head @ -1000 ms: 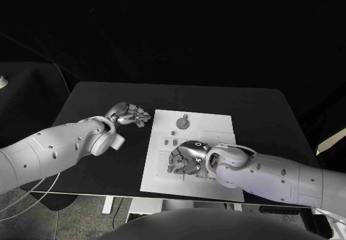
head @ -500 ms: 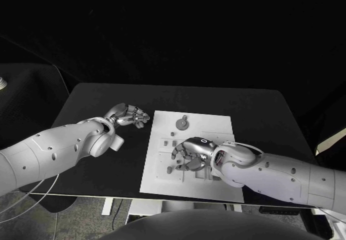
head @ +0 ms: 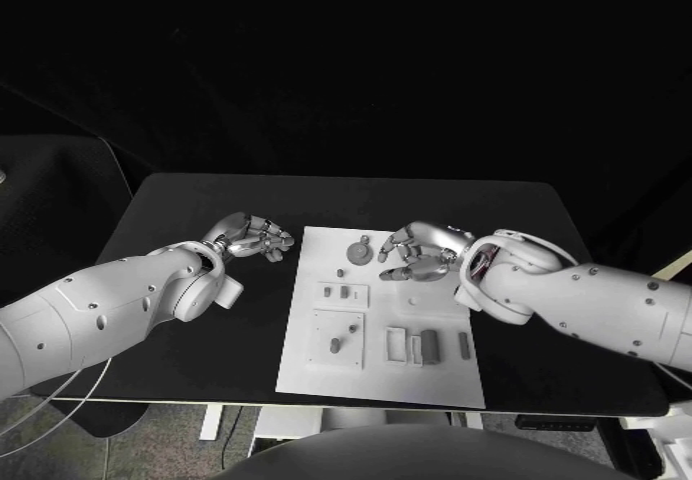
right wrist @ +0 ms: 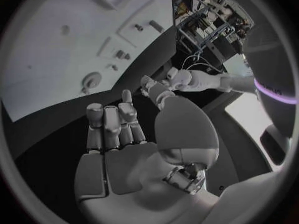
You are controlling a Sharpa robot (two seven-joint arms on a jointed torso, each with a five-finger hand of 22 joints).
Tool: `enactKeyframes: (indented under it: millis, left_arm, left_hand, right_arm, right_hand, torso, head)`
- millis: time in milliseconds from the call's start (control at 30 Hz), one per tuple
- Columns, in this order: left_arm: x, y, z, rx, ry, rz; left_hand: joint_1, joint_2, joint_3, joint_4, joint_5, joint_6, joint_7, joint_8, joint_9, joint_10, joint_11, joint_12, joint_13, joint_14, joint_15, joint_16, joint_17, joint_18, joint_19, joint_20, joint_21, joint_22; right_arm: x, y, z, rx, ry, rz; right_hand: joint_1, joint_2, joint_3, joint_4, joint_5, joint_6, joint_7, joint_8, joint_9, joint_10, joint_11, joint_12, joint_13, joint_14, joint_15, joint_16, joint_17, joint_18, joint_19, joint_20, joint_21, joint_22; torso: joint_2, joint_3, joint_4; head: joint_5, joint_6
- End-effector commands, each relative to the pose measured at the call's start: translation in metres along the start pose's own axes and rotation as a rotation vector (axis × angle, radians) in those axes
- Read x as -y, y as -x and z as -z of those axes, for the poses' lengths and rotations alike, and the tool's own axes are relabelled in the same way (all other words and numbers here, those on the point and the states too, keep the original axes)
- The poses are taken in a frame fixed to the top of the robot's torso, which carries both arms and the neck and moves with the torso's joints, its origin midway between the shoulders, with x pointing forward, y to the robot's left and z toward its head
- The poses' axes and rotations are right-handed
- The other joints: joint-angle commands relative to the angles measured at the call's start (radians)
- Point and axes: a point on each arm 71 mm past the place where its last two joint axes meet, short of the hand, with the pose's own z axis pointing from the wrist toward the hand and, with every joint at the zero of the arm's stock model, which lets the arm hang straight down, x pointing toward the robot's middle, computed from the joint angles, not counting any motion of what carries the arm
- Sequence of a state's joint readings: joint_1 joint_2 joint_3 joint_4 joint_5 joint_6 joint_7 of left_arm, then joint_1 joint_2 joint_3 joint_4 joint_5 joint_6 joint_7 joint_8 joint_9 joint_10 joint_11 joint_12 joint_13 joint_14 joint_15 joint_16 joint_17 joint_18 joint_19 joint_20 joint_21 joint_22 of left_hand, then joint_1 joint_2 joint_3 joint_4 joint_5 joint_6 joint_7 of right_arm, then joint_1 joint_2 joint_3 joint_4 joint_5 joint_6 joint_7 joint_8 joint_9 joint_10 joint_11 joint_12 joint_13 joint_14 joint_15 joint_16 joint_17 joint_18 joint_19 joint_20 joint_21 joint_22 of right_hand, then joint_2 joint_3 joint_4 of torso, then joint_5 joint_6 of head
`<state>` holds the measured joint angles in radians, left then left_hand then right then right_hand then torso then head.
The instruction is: Assemble the parts on the task board
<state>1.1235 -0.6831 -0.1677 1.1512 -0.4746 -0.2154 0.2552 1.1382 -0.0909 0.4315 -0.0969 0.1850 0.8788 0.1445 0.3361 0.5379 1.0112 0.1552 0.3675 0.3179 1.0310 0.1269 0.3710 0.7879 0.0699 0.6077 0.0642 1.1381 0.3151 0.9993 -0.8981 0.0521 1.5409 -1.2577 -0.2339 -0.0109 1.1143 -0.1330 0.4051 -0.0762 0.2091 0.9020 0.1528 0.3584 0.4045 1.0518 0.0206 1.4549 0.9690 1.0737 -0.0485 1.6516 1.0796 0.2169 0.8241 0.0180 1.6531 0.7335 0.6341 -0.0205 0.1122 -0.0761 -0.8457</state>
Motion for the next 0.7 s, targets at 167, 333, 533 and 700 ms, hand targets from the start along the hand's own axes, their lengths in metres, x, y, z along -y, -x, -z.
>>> enactKeyframes:
  millis: [167, 333, 533, 700]
  left_arm:
    - [0.003, -0.004, -0.004, -0.013, -0.004, 0.010]
    - [0.003, -0.005, -0.005, -0.015, -0.003, 0.010]
    - [0.003, -0.006, -0.005, -0.014, 0.002, 0.010]
    - [0.004, -0.006, -0.004, -0.006, -0.007, 0.009]
  left_hand:
    - [-0.008, 0.002, -0.006, 0.002, 0.002, -0.008, 0.002, -0.004, -0.001, -0.007, -0.002, -0.006, 0.001, 0.008, 0.002, -0.006, -0.002, 0.007, -0.007, -0.002, -0.006, 0.001]
    - [-0.011, 0.001, -0.007, 0.003, 0.002, -0.006, 0.004, -0.003, 0.000, -0.006, -0.002, -0.006, 0.002, 0.009, 0.002, -0.007, -0.002, 0.007, -0.007, -0.002, -0.007, 0.001]
    - [-0.031, -0.001, -0.018, 0.016, 0.001, -0.001, 0.011, -0.001, 0.000, -0.001, -0.003, -0.005, 0.004, 0.014, 0.002, -0.011, -0.002, 0.006, -0.004, -0.001, -0.008, 0.003]
    - [-0.042, -0.005, -0.024, 0.021, 0.001, 0.002, 0.013, 0.000, 0.001, 0.001, -0.004, -0.005, 0.005, 0.015, 0.002, -0.014, -0.003, 0.006, -0.003, -0.001, -0.009, 0.004]
  right_arm:
    - [0.031, 0.014, 0.020, -0.274, -0.286, -0.170]
    - [0.045, 0.011, 0.036, -0.348, -0.390, -0.125]
    - [0.060, -0.005, 0.057, -0.390, -0.494, -0.107]
    - [0.065, -0.010, 0.067, -0.382, -0.557, -0.079]
  right_hand:
    - [-0.071, 0.021, 0.020, 0.032, 0.003, 0.078, -0.002, 0.033, 0.020, 0.127, -0.044, -0.009, -0.039, 0.128, -0.042, 0.009, -0.039, 0.045, 0.095, -0.012, 0.126, 0.001]
    - [-0.133, 0.000, 0.006, 0.059, -0.016, 0.091, -0.003, 0.036, 0.024, 0.154, -0.054, -0.029, -0.056, 0.157, -0.049, -0.009, -0.053, 0.045, 0.115, -0.016, 0.121, -0.005]
    - [-0.188, -0.008, -0.011, 0.087, -0.019, 0.093, -0.004, 0.034, 0.025, 0.162, -0.056, -0.040, -0.065, 0.166, -0.050, -0.019, -0.057, 0.045, 0.118, -0.018, 0.115, -0.008]
    - [-0.220, -0.027, -0.024, 0.099, -0.018, 0.092, -0.004, 0.031, 0.025, 0.163, -0.056, -0.047, -0.069, 0.172, -0.051, -0.023, -0.053, 0.045, 0.117, -0.018, 0.111, -0.011]
  torso:
    - [-0.002, 0.0009, -0.0037]
    - [-0.002, 0.0026, -0.0045]
    - [0.000, 0.0002, -0.0045]
    - [-0.001, -0.0004, -0.0032]
  head:
    - [-0.021, 0.007]
    - [-0.025, 0.010]
    - [-0.038, 0.010]
    - [-0.051, 0.007]
